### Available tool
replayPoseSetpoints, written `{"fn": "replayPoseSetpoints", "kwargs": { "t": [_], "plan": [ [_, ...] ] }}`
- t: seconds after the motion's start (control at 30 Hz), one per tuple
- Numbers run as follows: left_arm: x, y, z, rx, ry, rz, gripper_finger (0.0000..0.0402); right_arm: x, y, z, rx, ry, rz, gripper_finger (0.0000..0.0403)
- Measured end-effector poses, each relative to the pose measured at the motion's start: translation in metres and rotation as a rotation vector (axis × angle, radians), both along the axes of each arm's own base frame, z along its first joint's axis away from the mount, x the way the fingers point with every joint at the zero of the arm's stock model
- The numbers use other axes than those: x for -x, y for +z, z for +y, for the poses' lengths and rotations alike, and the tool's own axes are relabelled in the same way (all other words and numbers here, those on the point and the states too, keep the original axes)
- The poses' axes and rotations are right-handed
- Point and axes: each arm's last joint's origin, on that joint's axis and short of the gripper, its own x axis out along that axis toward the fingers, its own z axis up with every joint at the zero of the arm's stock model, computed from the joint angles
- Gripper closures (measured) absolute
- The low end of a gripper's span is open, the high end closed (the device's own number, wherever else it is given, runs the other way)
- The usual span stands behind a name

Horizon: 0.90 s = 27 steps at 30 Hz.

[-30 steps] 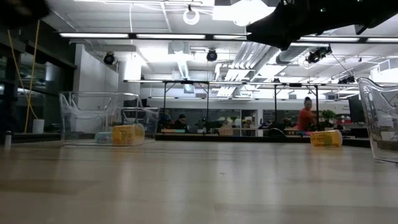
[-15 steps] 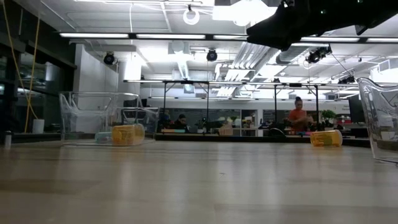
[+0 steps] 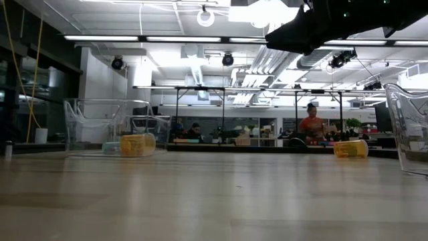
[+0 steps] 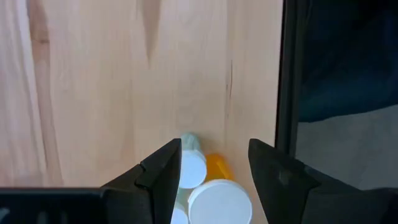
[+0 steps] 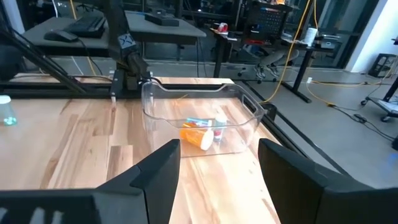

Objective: Pick and place medicine bottles into bin by pill shape (circle, oval)
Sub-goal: Put the blue tablet bottle into the right transparent bin

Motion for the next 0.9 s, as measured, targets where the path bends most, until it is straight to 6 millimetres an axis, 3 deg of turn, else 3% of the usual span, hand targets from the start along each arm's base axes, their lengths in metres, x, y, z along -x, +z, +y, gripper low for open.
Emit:
{"fn": "replayPoseSetpoints", "kwargs": {
  "t": [0.43, 0.7, 0.9],
  "plan": [
    [0.004, -0.020, -0.009, -0.103, -0.013, 0.004, 0.0227, 0.000, -0.001, -0.003, 0.037, -0.007, 0.017, 0.0192],
    [0.006, -0.039, -0.011, -0.159, -0.045, 0.119, 0.0227, 0.000, -0.001, -0.003, 0.031, -0.009, 0.015, 0.0192],
    [0.007, -0.040, -0.009, -0.191, -0.045, 0.134, 0.0227, 0.000, -0.001, -0.003, 0.031, -0.009, 0.015, 0.0192]
  ]
}}
